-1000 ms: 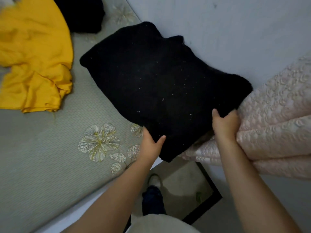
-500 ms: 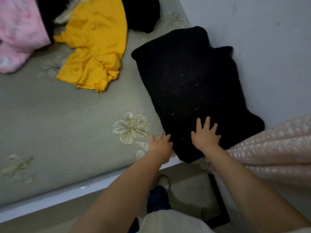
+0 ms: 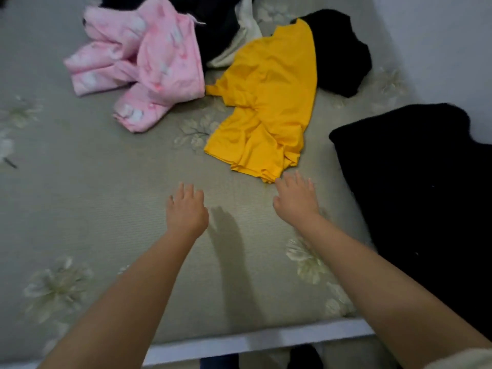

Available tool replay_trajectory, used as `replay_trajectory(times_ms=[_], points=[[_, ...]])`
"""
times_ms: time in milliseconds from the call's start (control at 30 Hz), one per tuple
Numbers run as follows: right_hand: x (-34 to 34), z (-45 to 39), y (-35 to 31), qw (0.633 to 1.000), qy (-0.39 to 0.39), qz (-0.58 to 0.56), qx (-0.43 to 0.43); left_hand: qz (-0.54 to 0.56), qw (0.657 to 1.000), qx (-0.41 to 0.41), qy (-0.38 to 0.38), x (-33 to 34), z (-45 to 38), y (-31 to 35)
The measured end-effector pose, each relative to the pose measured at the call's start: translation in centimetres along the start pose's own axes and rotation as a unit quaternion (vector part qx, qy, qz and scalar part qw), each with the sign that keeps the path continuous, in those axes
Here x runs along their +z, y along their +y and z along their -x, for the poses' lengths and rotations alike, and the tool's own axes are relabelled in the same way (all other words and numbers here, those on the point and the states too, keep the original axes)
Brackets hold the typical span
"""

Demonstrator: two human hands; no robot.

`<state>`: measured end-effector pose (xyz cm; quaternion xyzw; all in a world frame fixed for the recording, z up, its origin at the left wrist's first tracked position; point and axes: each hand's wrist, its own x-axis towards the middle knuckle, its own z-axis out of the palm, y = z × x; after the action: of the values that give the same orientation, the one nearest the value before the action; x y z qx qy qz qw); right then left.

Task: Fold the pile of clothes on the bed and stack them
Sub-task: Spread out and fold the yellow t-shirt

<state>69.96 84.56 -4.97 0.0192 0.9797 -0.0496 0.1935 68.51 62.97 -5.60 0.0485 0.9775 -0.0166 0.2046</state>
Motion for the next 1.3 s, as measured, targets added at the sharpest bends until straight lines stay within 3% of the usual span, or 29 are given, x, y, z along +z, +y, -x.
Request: replay_trajectory(times_ms=[133,267,400,533,633,700,900,1000,1133,1200,1300], points=[[-0.4,-6.9,-5.4,0.999,-0.033,-0.005,0.024,0.014,1.000,-0.003,0.011,-0.6,-6.1,-7.6],[0.4,-12.9,-7.4,0.997,-0.054,0.008,0.054,0.049,0.999,0.016,0.014,0.6,-12.1,-11.0],[3.4,-17.3,-7.4,0.992,-0.099,0.042,0.070,0.089,0.993,0.028,-0.072,5.2,-16.4,-11.5],[5.1,-19.6,-6.5,0.998,-0.012,0.019,0.065,0.074,0.995,0.022,-0.070,9.6,-16.6,-11.7],[5.1,-20.3,-5.9,0.990,0.056,-0.087,0.094,0.074,0.996,0.029,-0.039,10.8,-16.9,-11.9],[5.3,-19.2,-6.4,0.986,0.050,-0.152,0.047,0.080,0.995,0.035,-0.044,10.8,-17.0,-12.0],[5.4,-13.3,-5.6,0.968,-0.142,-0.195,-0.073,0.112,0.989,0.048,-0.079,9.5,-16.9,-12.2],[6.6,-8.9,-4.6,0.959,-0.197,-0.183,-0.089,0.171,0.982,0.049,-0.061,8.3,-15.8,-11.4],[8.1,-2.8,-3.2,0.934,-0.284,-0.206,-0.062,0.240,0.964,0.108,-0.045,7.3,-12.5,-6.1],[8.9,-0.2,-2.6,0.900,-0.391,-0.186,-0.052,0.251,0.963,0.069,-0.075,7.5,-10.8,-2.9],[10.0,2.1,-1.9,0.802,-0.585,-0.077,-0.088,0.261,0.960,0.002,-0.105,8.8,-7.6,0.6]])
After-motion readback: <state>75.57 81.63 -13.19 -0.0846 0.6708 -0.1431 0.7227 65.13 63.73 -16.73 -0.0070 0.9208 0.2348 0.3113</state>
